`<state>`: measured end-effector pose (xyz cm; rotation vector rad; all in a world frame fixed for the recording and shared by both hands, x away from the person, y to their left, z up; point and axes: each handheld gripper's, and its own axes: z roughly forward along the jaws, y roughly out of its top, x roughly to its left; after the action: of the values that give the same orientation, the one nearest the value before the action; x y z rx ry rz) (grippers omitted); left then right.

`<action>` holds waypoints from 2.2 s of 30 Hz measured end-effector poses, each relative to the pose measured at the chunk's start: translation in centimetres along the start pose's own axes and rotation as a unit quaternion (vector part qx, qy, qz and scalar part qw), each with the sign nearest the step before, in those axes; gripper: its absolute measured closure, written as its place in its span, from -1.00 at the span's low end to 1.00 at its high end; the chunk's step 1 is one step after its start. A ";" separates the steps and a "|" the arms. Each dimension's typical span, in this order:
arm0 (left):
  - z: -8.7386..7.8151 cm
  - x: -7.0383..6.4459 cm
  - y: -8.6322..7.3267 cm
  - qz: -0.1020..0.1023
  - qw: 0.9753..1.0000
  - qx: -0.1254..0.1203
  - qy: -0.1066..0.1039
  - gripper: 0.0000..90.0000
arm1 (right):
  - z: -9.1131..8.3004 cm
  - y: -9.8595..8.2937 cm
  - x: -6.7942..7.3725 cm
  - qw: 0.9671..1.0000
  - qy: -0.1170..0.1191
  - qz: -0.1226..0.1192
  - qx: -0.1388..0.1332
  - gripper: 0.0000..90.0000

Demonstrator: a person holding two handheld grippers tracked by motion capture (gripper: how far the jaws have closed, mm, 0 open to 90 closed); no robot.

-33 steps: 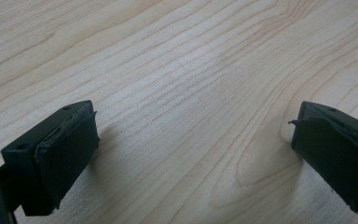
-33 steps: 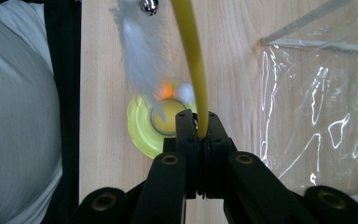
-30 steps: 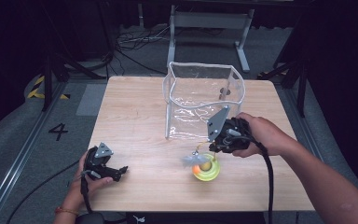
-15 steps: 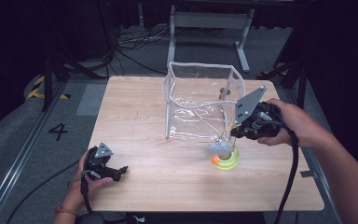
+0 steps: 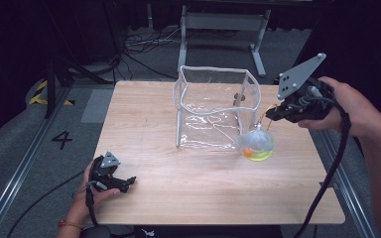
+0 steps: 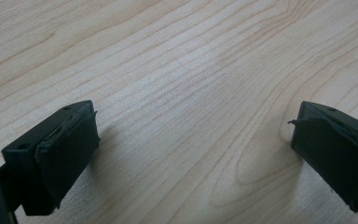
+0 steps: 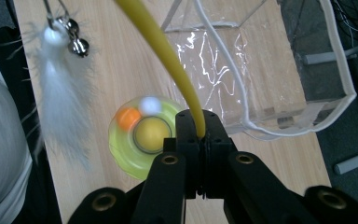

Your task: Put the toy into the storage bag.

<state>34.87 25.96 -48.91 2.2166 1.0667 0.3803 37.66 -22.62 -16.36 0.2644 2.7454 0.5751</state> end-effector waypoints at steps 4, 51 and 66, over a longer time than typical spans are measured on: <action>0.0 0.0 0.0 0.000 1.000 0.000 0.000 -0.97 | -0.9 0.4 -1.2 1.000 -0.007 0.005 -0.006 0.97; 0.0 0.0 0.0 0.002 1.000 0.001 0.001 -0.97 | 0.7 6.3 -11.9 0.997 -0.029 0.072 -0.017 0.97; 0.0 0.0 0.0 0.003 1.000 0.001 0.001 -0.97 | 3.6 5.8 -14.7 0.992 -0.046 0.113 -0.025 0.97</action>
<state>34.89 26.00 -48.89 2.2217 1.0620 0.3848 53.20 -19.72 -13.07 0.5813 2.6271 0.6701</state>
